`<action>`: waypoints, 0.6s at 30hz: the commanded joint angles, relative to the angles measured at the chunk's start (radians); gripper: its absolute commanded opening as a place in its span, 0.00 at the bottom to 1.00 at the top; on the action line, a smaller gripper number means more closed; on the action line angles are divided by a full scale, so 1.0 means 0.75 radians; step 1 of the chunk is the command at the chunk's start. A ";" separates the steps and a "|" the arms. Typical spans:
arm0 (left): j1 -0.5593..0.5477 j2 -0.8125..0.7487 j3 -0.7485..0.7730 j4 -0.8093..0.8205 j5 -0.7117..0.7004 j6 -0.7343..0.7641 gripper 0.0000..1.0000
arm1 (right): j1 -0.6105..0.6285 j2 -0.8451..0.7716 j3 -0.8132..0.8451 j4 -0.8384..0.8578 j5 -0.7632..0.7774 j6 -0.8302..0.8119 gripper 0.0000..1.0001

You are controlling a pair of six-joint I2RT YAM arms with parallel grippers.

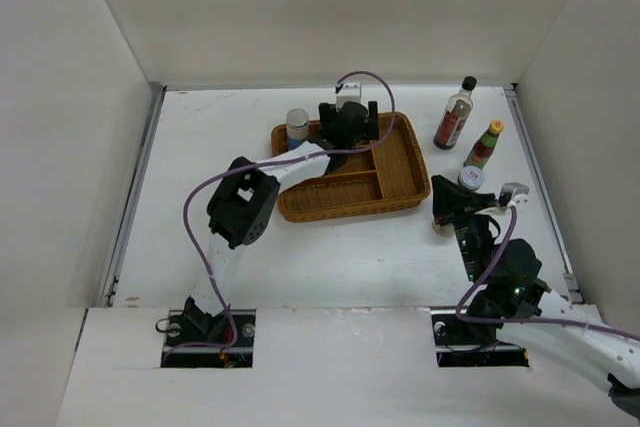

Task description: Organize the condiment bottles

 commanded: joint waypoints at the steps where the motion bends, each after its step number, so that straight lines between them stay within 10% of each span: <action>1: -0.045 -0.321 -0.065 0.110 0.008 0.007 1.00 | -0.009 0.019 0.090 -0.042 0.065 0.016 0.13; 13: -0.194 -1.260 -1.129 0.509 -0.321 -0.038 1.00 | 0.046 0.222 0.417 -0.228 0.170 0.033 0.20; 18: -0.229 -1.593 -1.550 0.540 -0.374 -0.112 1.00 | -0.168 0.483 0.656 -0.403 0.168 -0.004 0.42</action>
